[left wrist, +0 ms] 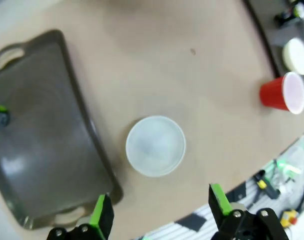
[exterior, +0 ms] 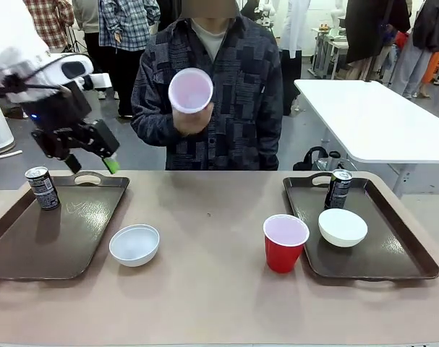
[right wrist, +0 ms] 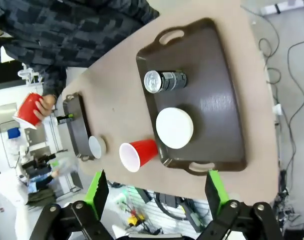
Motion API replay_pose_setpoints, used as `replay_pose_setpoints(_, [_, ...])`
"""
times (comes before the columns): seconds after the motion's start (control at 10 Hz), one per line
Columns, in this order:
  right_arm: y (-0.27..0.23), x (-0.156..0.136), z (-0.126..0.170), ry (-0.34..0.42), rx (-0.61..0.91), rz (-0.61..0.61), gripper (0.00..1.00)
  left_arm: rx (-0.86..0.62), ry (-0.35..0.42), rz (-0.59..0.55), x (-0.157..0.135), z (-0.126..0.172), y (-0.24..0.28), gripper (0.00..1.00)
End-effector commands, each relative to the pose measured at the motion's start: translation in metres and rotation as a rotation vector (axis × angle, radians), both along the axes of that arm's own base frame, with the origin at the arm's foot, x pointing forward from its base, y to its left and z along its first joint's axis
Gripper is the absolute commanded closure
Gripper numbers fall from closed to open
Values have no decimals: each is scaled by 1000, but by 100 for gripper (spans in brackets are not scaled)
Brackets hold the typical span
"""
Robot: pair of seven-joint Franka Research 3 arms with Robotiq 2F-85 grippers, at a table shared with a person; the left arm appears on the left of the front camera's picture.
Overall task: Prepare tableware on both trays.
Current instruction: Pick up a Picnic Bowl from the table and place it on a Handle tray.
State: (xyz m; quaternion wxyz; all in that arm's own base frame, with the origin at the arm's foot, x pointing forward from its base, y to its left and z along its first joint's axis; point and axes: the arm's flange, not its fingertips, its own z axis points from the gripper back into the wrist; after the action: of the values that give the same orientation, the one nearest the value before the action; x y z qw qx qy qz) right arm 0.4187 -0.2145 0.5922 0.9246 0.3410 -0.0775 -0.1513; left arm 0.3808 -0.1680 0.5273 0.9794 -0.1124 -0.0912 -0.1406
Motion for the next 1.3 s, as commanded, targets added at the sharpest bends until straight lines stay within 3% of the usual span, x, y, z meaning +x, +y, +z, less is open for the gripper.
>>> replay_pose_setpoints(0.0, [8, 0, -3, 14, 52, 79, 0, 41, -14, 38, 13, -24, -12, 0])
replay_pose_setpoints(0.1, [0, 0, 0, 0, 0, 0, 0, 56, -16, 23, 14, -39, -19, 0])
replay_pose_setpoints(0.4, [0, 0, 0, 0, 0, 0, 0, 43, 11, -18, 4, -79, -17, 0])
replay_pose_setpoints(0.6, [0, 0, 0, 0, 0, 0, 0, 57, -18, -33, -10, -105, -18, 0])
replay_pose_setpoints(0.9, [0, 0, 0, 0, 0, 0, 0, 77, -42, -53, -24, -101, -19, 0])
replay_pose_setpoints(1.2, [0, 0, 0, 0, 0, 0, 0, 89, -12, -54, -28, -103, -14, 0])
